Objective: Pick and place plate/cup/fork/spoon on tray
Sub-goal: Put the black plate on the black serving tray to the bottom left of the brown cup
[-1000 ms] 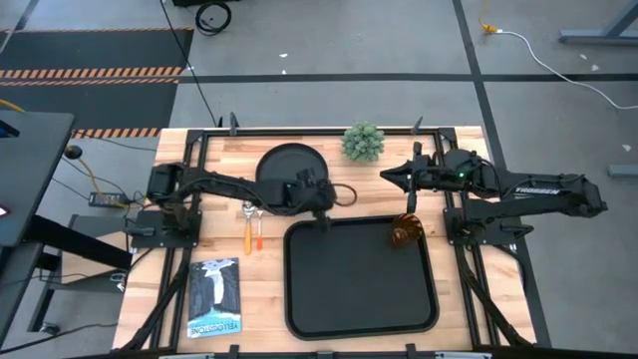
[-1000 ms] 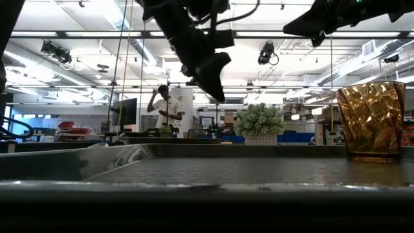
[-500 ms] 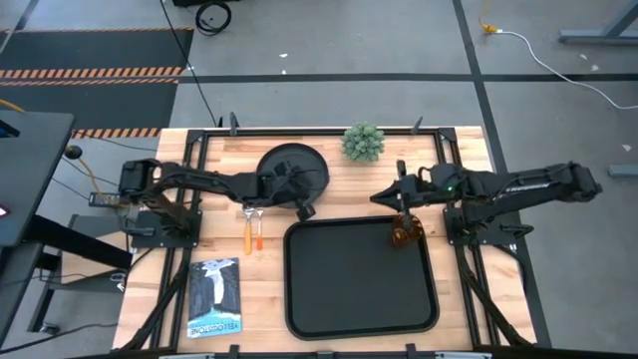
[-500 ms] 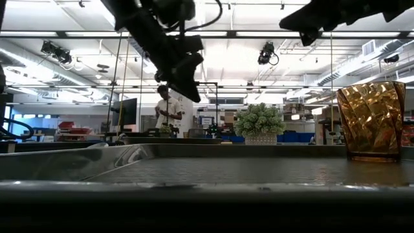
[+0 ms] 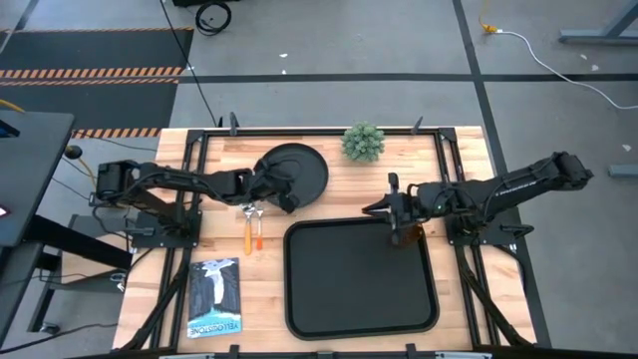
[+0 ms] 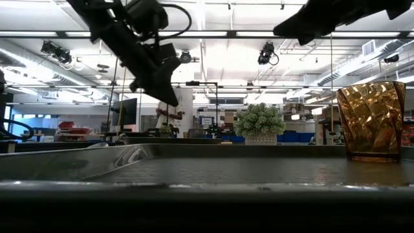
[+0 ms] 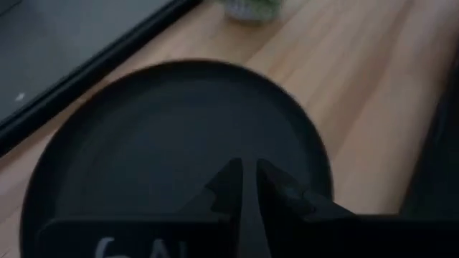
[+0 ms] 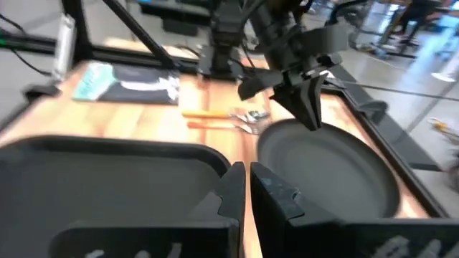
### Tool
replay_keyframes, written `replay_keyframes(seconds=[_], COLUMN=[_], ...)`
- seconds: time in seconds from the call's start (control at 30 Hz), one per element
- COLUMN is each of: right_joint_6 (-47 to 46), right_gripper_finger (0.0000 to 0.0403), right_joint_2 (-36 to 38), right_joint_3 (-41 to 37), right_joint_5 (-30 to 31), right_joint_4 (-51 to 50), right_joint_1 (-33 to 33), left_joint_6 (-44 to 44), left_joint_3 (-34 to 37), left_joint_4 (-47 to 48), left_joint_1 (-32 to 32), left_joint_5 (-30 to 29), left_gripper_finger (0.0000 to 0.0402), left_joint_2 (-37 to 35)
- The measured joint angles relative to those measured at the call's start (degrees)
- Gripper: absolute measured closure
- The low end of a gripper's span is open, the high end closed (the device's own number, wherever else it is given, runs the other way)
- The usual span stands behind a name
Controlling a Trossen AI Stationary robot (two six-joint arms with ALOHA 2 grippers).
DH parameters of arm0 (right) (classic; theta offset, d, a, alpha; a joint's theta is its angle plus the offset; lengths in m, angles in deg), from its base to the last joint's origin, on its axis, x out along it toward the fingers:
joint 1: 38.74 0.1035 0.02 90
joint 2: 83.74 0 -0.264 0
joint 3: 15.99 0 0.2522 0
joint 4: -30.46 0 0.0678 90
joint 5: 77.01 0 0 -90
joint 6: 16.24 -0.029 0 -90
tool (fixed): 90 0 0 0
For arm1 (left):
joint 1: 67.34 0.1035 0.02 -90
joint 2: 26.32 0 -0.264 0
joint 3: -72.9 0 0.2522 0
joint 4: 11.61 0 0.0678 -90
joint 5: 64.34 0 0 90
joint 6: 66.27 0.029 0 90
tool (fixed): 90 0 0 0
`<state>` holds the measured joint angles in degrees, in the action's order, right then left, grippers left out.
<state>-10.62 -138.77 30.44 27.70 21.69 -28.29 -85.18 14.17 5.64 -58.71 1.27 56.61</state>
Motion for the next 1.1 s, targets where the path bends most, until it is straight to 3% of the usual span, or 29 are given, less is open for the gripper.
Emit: replay_keyframes(seconds=[0.17, 0.4, 0.7, 0.97, 1.1], right_joint_6=[0.62, 0.1, 0.33, 7.05, 12.34], right_gripper_finger=[0.0373, 0.0373, 0.0373, 0.0373, 0.0373], right_joint_2=[-1.3, -1.57, -1.74, -1.21, -1.36], right_joint_3=[-0.02, 0.0, 0.0, 0.0, 0.0], right_joint_5=[6.35, 9.37, 12.79, 18.19, 18.68], right_joint_4=[-0.74, -2.58, -3.45, -0.81, 4.65], right_joint_1=[2.12, 3.19, 3.49, 4.06, 2.86], left_joint_6=[-3.25, -7.06, -9.12, -2.55, 2.53], left_joint_3=[0.48, 0.45, 0.43, 0.41, 0.35], left_joint_4=[-0.17, 1.18, 2.51, 0.75, 0.61], left_joint_1=[4.09, 8.79, 8.49, 4.25, 3.2], left_joint_5=[2.94, 4.12, 3.97, -5.81, -6.95], left_gripper_finger=[0.0351, 0.0346, 0.0279, 0.0256, 0.0257], left_joint_2=[-0.21, -0.19, -0.15, -2.58, -2.45])
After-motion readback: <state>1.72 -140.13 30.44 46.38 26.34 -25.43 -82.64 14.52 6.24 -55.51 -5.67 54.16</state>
